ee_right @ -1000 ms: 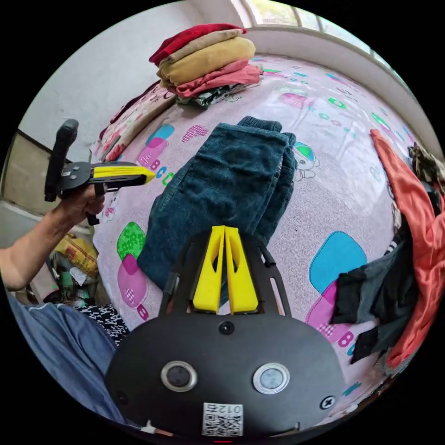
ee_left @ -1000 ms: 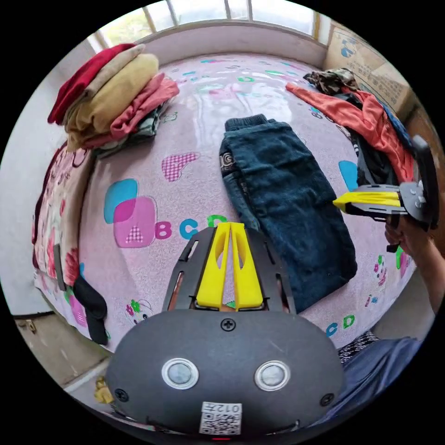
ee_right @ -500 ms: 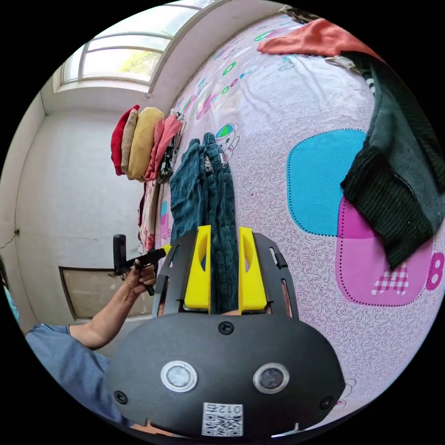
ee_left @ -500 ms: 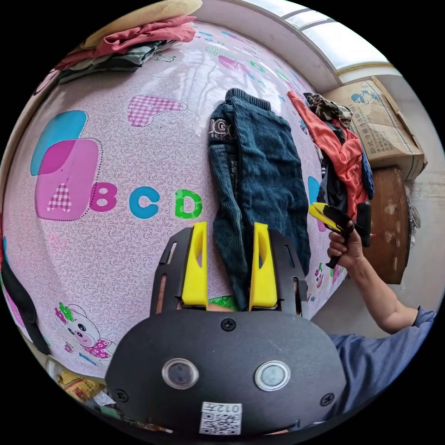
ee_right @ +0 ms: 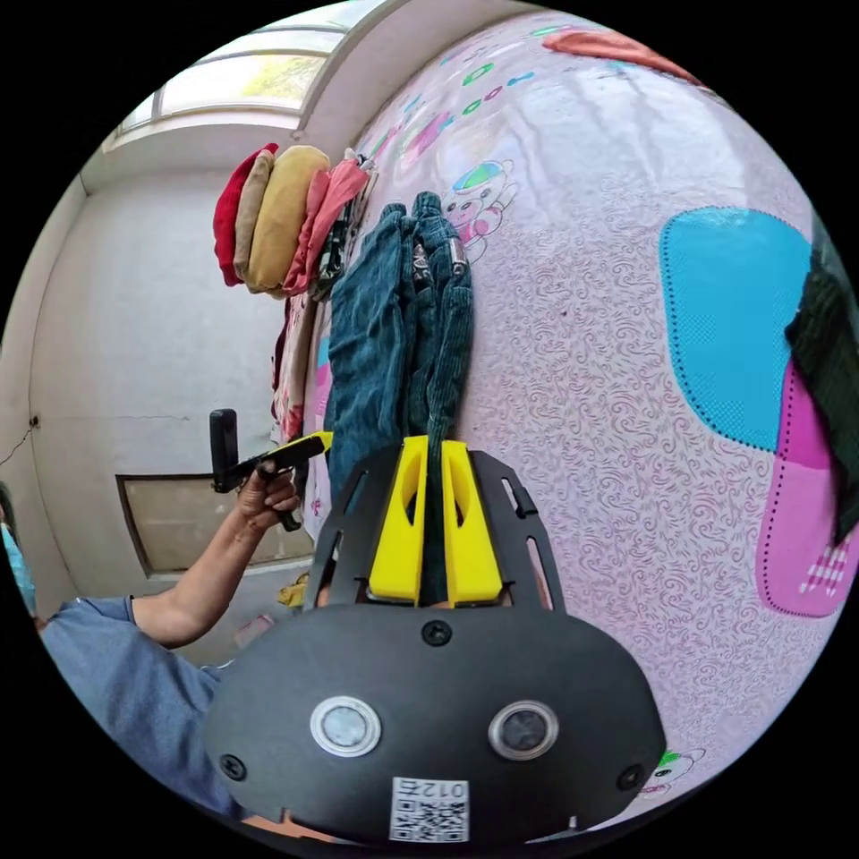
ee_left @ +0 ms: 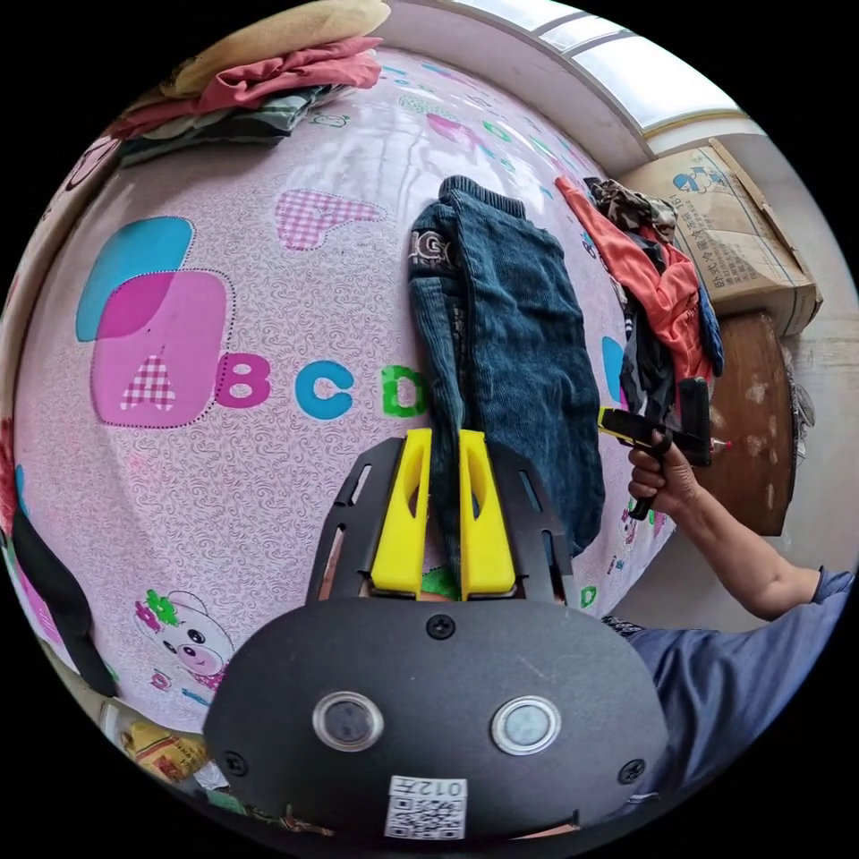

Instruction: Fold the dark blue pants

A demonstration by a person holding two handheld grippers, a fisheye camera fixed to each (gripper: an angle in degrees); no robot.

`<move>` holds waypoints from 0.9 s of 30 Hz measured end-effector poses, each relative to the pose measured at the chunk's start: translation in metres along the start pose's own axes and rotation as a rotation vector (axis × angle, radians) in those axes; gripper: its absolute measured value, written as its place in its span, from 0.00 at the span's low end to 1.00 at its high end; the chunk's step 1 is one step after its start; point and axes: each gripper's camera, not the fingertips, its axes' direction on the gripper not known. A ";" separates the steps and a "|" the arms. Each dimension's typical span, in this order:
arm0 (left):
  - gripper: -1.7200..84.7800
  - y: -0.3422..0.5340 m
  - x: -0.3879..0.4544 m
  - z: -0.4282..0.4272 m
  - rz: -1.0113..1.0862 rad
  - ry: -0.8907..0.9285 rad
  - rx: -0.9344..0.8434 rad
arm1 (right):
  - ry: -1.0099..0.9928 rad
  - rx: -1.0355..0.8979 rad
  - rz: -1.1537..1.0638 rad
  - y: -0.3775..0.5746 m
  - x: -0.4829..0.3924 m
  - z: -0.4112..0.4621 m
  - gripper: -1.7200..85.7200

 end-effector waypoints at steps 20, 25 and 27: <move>0.06 -0.034 -0.251 -0.157 -0.107 -0.439 -0.061 | 0.029 -0.297 -0.345 -0.098 -0.284 0.383 0.04; 0.06 -0.042 -0.265 -0.152 -0.122 -0.458 -0.075 | 0.003 -0.337 -0.311 -0.114 -0.291 0.408 0.04; 0.05 -0.036 -0.264 -0.155 -0.145 -0.438 -0.044 | -0.001 -0.330 -0.310 -0.110 -0.288 0.402 0.04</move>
